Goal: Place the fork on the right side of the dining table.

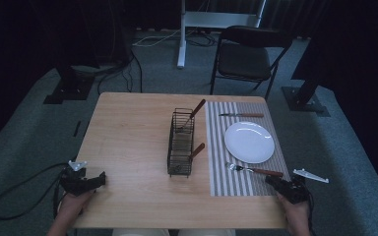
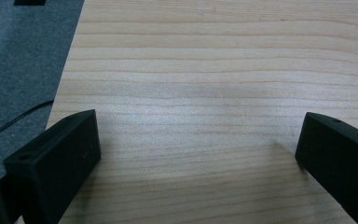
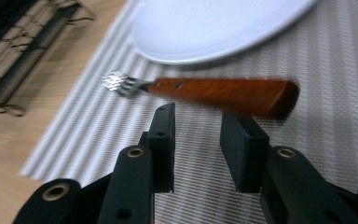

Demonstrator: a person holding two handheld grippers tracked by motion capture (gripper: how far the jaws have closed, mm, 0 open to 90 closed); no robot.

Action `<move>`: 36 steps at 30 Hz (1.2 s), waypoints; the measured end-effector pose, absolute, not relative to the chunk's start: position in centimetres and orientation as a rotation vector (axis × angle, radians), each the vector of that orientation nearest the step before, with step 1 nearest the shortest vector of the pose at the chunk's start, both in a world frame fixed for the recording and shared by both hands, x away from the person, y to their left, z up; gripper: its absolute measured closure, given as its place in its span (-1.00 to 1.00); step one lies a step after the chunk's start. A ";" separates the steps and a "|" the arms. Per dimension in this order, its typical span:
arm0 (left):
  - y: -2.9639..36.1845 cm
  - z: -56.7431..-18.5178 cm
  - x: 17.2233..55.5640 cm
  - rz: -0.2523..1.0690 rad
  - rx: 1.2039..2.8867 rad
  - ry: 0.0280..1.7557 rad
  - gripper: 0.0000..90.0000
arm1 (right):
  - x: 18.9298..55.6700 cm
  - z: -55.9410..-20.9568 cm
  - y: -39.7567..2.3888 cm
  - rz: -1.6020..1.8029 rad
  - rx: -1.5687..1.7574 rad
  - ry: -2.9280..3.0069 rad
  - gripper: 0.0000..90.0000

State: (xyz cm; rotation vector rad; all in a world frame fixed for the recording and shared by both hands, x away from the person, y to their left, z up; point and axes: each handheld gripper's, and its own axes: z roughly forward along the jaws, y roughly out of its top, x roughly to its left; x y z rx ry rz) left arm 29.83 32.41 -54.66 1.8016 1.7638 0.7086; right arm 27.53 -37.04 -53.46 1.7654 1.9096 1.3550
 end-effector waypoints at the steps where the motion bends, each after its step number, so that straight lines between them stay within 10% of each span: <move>1: 32.4 -54.7 29.8 0.708 1.802 1.764 -0.99 | 27.6 -53.5 -37.3 1.337 1.778 1.892 0.45; 10: 32.4 -54.7 29.8 0.708 1.800 1.765 -1.00 | 27.9 -53.8 -37.9 1.255 1.791 1.789 0.23; 18: 32.4 -54.7 29.8 0.708 1.800 1.765 -0.99 | 28.6 -54.5 -36.4 1.104 1.789 1.716 -0.72; 36: 32.4 -54.7 29.8 0.708 1.800 1.765 -0.99 | 26.2 -54.9 -32.9 0.908 1.753 1.722 -0.73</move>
